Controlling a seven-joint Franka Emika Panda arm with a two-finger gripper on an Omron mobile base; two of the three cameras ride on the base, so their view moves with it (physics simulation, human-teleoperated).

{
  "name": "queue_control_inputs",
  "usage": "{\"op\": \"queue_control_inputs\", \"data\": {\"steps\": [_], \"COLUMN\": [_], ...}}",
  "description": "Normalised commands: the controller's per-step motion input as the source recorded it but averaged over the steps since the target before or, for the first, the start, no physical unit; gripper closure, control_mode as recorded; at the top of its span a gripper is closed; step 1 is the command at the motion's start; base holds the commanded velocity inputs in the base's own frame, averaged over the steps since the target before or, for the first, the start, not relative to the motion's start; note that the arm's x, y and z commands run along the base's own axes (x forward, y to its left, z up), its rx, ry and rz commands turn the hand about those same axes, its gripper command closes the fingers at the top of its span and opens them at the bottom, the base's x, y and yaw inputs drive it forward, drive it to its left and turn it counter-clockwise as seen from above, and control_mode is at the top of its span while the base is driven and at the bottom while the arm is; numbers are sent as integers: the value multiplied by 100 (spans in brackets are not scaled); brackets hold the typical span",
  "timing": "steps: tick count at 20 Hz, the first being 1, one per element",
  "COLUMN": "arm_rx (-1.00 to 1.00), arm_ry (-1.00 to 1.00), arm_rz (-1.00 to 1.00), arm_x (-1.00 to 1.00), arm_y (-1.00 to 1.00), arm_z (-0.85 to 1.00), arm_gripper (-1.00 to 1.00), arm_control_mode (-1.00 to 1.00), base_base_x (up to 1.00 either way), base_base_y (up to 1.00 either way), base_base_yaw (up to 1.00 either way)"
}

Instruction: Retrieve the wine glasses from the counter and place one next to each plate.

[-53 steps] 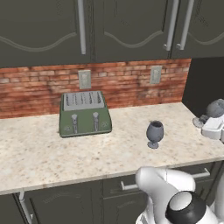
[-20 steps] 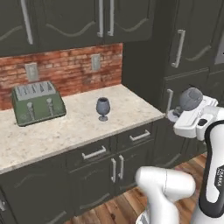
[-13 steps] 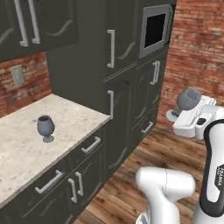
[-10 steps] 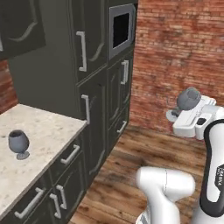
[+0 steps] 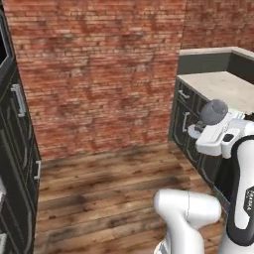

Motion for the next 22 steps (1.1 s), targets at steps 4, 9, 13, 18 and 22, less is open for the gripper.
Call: {"op": "queue_control_inputs", "data": {"steps": [4,9,13,18,22], "arm_rx": [0,0,0,0,0], "arm_ry": [0,0,0,0,0], "arm_rz": [0,0,0,0,0], "arm_x": [0,0,0,0,0], "arm_y": [0,0,0,0,0], "arm_z": [0,0,0,0,0], "arm_gripper": [100,100,100,100,100], "arm_control_mode": [100,100,100,100,100], "base_base_x": [0,0,0,0,0], "base_base_y": [6,5,4,1,-62], "base_base_yaw": [-100,-100,-100,-100,-66]}}
